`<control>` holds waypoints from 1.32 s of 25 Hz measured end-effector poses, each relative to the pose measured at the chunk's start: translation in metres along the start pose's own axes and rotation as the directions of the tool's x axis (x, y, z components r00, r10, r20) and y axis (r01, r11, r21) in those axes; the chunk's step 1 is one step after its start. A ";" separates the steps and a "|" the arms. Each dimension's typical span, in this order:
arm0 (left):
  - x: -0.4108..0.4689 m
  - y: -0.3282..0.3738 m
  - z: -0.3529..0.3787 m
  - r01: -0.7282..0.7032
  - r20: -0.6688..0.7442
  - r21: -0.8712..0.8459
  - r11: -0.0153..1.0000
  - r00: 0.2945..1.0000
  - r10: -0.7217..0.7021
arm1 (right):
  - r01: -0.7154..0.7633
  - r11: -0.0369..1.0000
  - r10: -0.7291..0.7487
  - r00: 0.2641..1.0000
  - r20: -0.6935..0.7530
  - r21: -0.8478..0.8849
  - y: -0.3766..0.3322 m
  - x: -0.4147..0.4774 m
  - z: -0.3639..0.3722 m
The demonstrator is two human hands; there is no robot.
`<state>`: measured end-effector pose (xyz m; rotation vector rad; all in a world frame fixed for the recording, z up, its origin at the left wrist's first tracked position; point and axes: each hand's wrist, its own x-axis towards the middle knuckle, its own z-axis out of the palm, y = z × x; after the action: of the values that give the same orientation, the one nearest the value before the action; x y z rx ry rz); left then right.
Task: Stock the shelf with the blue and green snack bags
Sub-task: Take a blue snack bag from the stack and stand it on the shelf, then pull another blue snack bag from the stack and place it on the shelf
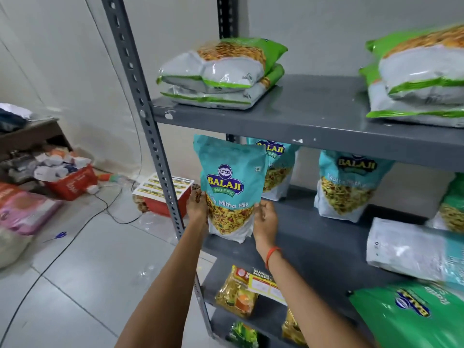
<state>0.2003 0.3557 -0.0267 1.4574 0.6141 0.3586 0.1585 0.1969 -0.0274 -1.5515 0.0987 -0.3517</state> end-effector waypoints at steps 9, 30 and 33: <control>-0.078 0.005 0.002 -0.276 0.148 0.104 0.956 0.954 0.260 | 0.181 0.967 -0.174 0.983 0.055 -0.177 -0.007 -0.010 -0.021; -0.353 -0.075 0.256 -0.843 0.857 0.153 0.515 0.373 0.356 | -0.223 0.845 0.476 0.727 -0.495 0.486 -0.011 -0.036 -0.363; -0.356 -0.079 0.265 -0.838 0.833 0.147 0.526 0.391 0.391 | -0.198 0.818 0.504 0.698 -0.509 0.539 -0.009 -0.032 -0.366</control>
<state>0.0612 -0.0724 -0.0441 2.2272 -0.6642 0.1624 0.0233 -0.1450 -0.0336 -0.8590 0.8038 -0.5297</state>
